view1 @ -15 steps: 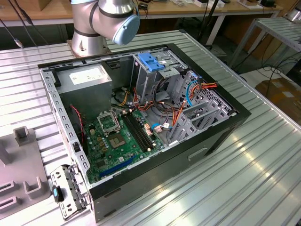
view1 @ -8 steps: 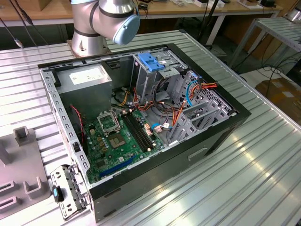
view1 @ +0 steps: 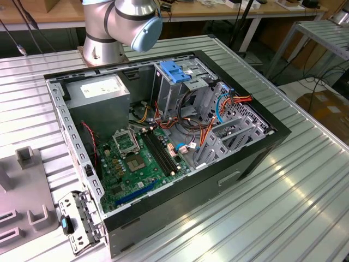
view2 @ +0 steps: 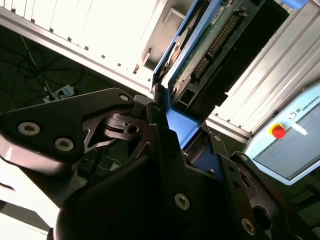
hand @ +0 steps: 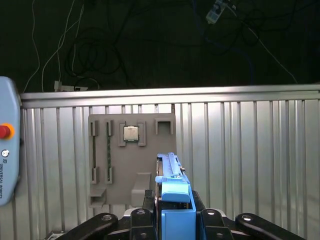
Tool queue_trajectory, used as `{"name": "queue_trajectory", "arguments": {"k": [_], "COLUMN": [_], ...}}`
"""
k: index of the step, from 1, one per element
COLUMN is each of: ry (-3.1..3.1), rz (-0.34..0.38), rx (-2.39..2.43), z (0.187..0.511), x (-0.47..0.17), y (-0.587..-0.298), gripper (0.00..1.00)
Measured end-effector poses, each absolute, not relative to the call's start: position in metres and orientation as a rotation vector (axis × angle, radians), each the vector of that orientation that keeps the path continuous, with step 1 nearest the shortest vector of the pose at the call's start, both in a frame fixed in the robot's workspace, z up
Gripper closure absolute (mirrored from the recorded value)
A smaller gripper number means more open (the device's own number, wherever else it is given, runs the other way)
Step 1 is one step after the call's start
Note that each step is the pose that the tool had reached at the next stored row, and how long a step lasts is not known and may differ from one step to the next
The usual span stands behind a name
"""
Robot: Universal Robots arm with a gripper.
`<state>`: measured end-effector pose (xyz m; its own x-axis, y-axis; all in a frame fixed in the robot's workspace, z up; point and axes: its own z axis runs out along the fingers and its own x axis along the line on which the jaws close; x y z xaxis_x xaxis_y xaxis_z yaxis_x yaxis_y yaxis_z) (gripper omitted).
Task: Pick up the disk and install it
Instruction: 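Pick up the disk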
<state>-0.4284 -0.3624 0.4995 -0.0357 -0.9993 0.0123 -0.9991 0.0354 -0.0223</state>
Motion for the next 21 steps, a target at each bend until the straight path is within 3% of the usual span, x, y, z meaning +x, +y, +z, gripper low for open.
{"name": "queue_trajectory", "arguments": {"k": [21], "ry": [2.256], "rz": [-0.039], "rx": [-2.177], "z": [0.499], "x": [-0.408], "y": [-0.362], "gripper": [0.63]}}
